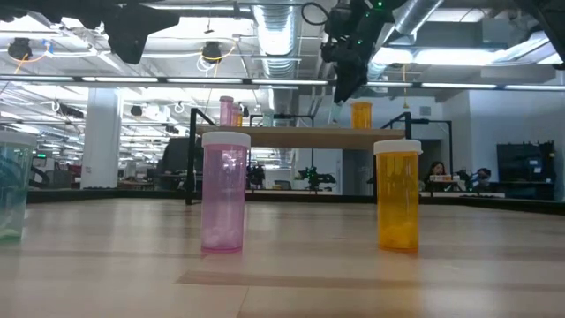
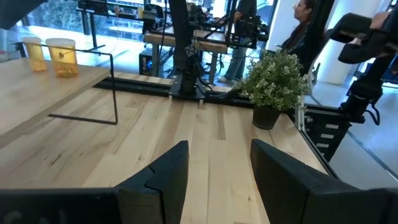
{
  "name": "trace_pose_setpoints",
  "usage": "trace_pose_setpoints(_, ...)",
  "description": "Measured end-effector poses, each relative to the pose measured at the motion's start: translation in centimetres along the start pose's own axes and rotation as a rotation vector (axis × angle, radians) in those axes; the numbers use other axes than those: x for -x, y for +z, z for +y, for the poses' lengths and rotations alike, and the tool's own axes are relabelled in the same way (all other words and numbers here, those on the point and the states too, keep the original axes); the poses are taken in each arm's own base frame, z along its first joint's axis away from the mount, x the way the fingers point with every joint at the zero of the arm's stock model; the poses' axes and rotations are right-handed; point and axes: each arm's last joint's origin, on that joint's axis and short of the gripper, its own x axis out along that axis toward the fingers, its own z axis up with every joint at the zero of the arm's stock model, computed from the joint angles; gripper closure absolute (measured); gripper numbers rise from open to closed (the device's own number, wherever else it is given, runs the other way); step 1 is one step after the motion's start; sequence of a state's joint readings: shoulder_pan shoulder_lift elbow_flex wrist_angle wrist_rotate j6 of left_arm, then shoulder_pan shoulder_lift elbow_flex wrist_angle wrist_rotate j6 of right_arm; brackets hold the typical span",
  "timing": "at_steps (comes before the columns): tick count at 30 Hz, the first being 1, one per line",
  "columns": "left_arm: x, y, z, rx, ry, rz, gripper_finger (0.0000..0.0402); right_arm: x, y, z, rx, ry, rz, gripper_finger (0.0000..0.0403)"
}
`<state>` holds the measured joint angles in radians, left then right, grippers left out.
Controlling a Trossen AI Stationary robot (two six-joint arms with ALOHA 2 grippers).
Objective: Pick and place medicine bottles onto shelf by color
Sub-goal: Put the top blue pill bottle on the shelf
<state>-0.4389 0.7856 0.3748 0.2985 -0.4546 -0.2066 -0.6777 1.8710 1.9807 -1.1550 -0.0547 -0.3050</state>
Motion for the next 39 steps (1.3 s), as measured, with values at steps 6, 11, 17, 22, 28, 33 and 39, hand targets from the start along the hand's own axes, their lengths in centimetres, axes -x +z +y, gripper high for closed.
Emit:
trace_pose_setpoints(6, 0.0, 0.0, 0.0, -0.001, 0.003, 0.000, 0.0242, 0.8, 0.2, 0.1, 0.003, 0.002, -0.010, 0.0255)
trace_pose_setpoints(11, 0.0, 0.0, 0.0, -0.001, 0.003, 0.000, 0.0242, 0.5, 0.1, 0.2, 0.002, 0.012, 0.014, 0.0255)
trace_pose_setpoints(17, 0.0, 0.0, 0.0, 0.000, 0.002, 0.000, 0.0242, -1.3, 0.2, 0.7, 0.004, 0.055, 0.063, 0.0255)
trace_pose_setpoints(22, 0.0, 0.0, 0.0, 0.000, -0.003, 0.002, 0.0242, -3.4, 0.4, 0.8, 0.006, 0.067, 0.102, 0.0255)
trace_pose_setpoints(28, 0.0, -0.1, 0.0, -0.001, -0.005, 0.005, 0.0242, -3.4, 0.4, 0.4, 0.001, 0.054, 0.089, 0.0255)
trace_pose_setpoints(33, 0.0, -0.1, 0.0, -0.001, -0.004, 0.005, 0.0242, -3.2, 0.2, 0.2, -0.003, 0.047, 0.103, 0.0255)
trace_pose_setpoints(39, 0.0, -0.1, 0.0, -0.001, -0.004, 0.004, 0.0242, -3.2, 0.3, 0.2, -0.005, 0.041, 0.087, 0.0243)
